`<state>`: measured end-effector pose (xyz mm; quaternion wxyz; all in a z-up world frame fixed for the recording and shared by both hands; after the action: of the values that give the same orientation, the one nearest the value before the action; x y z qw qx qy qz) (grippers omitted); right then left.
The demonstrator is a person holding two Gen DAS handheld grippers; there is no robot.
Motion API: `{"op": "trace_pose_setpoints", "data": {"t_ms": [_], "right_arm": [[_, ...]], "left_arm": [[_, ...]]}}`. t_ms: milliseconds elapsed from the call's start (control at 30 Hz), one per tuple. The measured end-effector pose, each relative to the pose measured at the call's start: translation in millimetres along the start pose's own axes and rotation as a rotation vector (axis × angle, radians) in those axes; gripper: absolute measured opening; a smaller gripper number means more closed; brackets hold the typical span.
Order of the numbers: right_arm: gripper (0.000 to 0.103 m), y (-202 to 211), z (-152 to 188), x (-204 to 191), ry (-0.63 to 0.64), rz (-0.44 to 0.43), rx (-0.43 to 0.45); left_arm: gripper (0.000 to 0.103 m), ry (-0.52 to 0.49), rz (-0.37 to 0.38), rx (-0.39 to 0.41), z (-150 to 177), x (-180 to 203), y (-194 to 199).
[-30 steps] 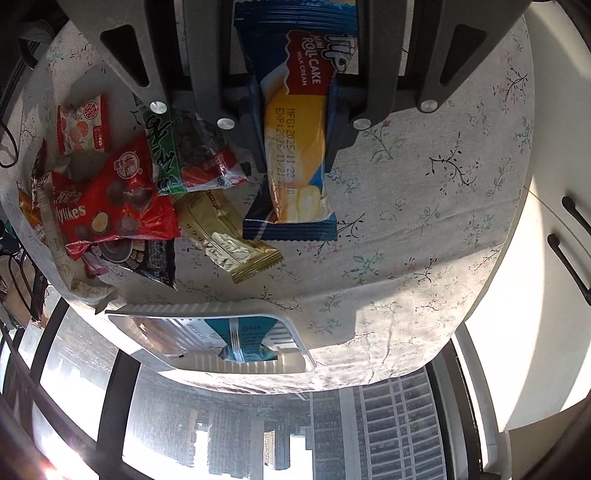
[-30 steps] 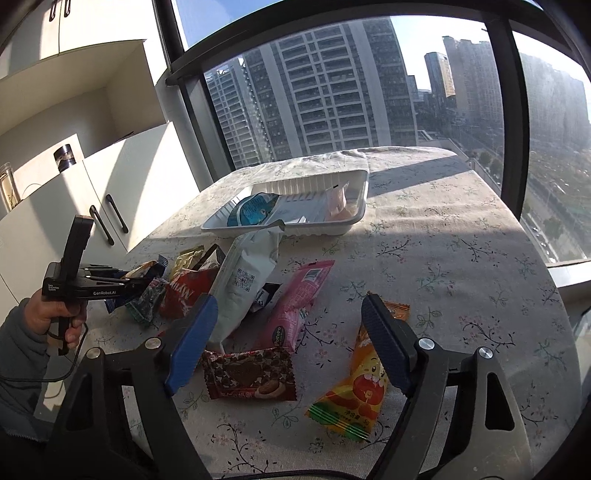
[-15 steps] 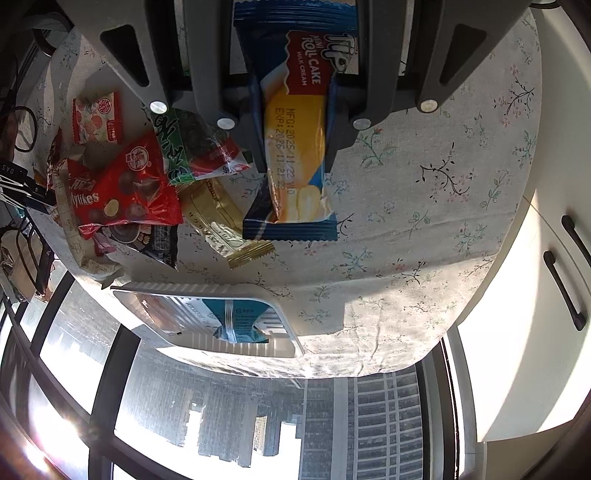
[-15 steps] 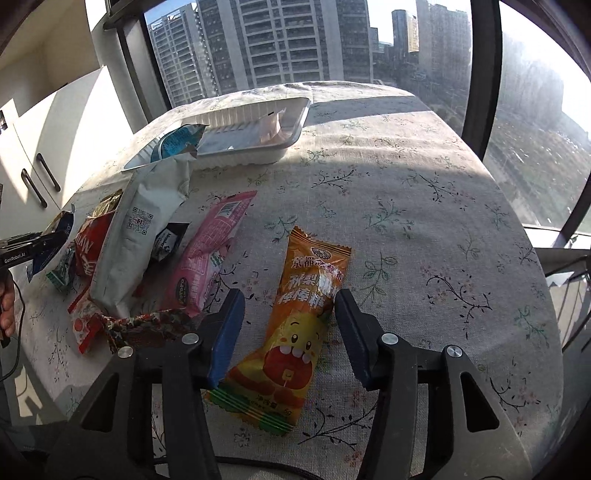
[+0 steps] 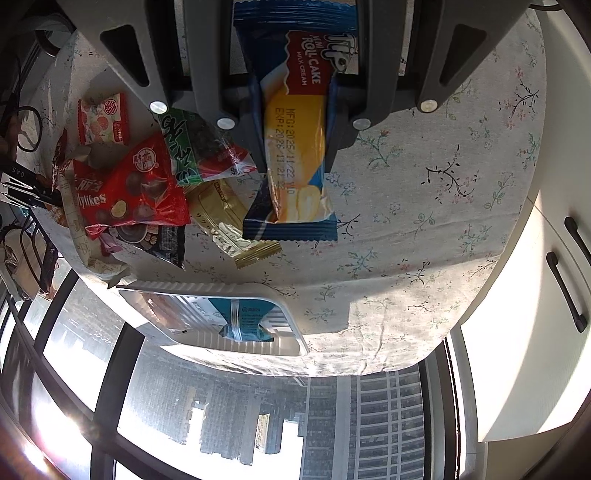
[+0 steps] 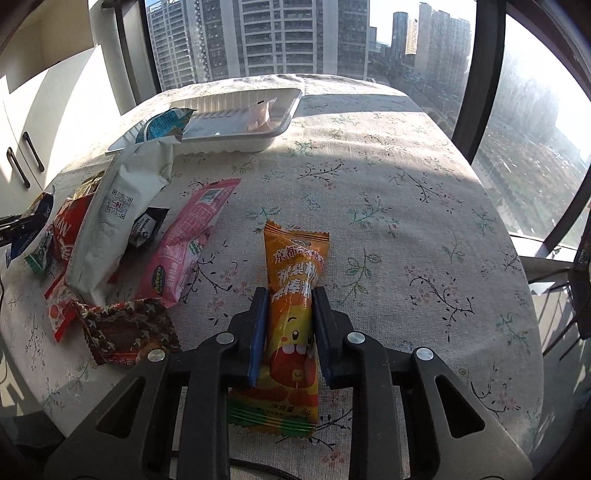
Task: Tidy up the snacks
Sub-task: 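Grasp the orange candy stick packet with the right tool, then lower the roll cake into the tray with the left tool while the right tool places the candy stick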
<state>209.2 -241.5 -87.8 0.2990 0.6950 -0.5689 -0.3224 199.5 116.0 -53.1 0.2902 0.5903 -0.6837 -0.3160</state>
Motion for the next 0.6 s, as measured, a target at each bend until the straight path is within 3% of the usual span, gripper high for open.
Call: {"op": "trace_pose_setpoints", "data": {"t_ms": [333, 600], "right_arm": [[0.016, 21, -6, 18, -0.057, -0.025, 0.073], [0.016, 39, -33, 68, -0.151, 0.008, 0.140]], "left_arm": [[0.028, 0.033, 0.024, 0.013, -3, -7, 4], [0.028, 0.053, 0.033, 0.051, -26, -19, 7]]}}
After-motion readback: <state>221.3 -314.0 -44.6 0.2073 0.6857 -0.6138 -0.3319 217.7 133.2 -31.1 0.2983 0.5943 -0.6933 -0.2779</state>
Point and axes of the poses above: each gripper's, at about its wrist camera, not at the fingertips, and y roughly against the way its jaws point, x to its right, z to its underside, the point moved 3 cm from there along -y, roughly the way its jaws point, and after that the axes turned 4 degrees about -z, right-handed, at the moved point
